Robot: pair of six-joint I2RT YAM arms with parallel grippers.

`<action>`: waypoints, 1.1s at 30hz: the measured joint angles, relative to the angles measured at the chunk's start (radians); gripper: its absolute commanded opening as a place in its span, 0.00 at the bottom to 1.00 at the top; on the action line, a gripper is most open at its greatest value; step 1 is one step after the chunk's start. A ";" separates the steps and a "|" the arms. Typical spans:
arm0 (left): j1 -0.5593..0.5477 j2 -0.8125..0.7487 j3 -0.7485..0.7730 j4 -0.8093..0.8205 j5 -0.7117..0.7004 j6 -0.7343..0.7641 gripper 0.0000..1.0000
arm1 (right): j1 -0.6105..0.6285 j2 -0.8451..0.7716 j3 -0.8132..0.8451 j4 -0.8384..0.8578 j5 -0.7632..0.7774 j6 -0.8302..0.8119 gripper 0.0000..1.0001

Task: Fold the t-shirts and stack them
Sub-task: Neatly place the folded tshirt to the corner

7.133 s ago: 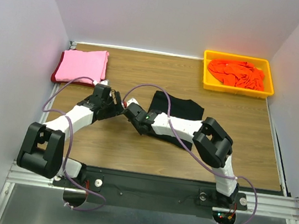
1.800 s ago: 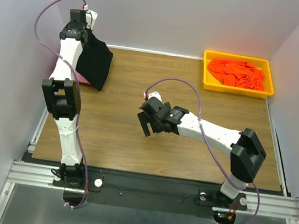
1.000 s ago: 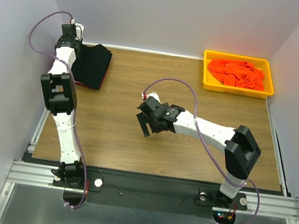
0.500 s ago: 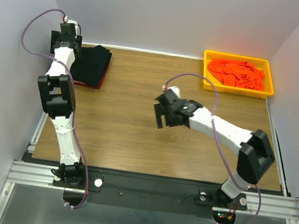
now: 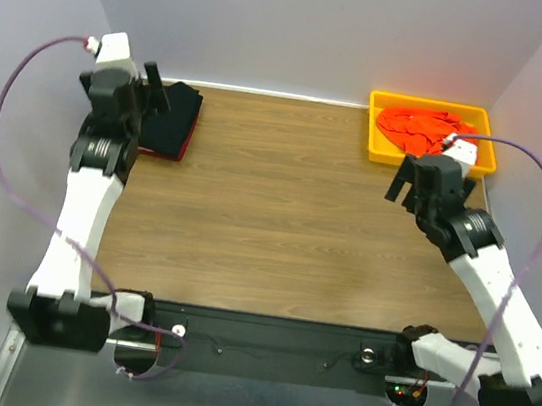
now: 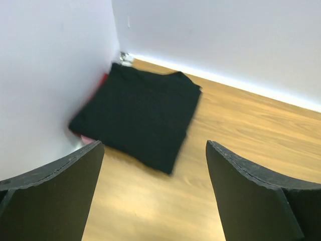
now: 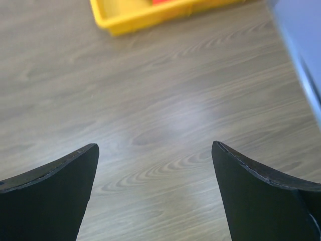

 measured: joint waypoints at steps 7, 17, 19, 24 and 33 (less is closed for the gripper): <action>-0.026 -0.515 -0.275 -0.114 0.002 -0.142 0.95 | -0.004 -0.282 0.000 -0.008 0.127 -0.053 1.00; -0.025 -1.036 -0.305 -0.329 -0.053 -0.218 0.96 | -0.004 -0.672 -0.092 0.080 0.100 -0.190 1.00; -0.025 -1.066 -0.308 -0.366 -0.069 -0.233 0.96 | -0.004 -0.712 -0.100 0.103 0.076 -0.219 1.00; -0.025 -1.110 -0.319 -0.443 -0.131 -0.274 0.99 | -0.004 -0.718 -0.120 0.126 0.031 -0.266 1.00; -0.025 -1.175 -0.317 -0.471 -0.185 -0.322 0.99 | -0.004 -0.725 -0.166 0.129 -0.029 -0.301 1.00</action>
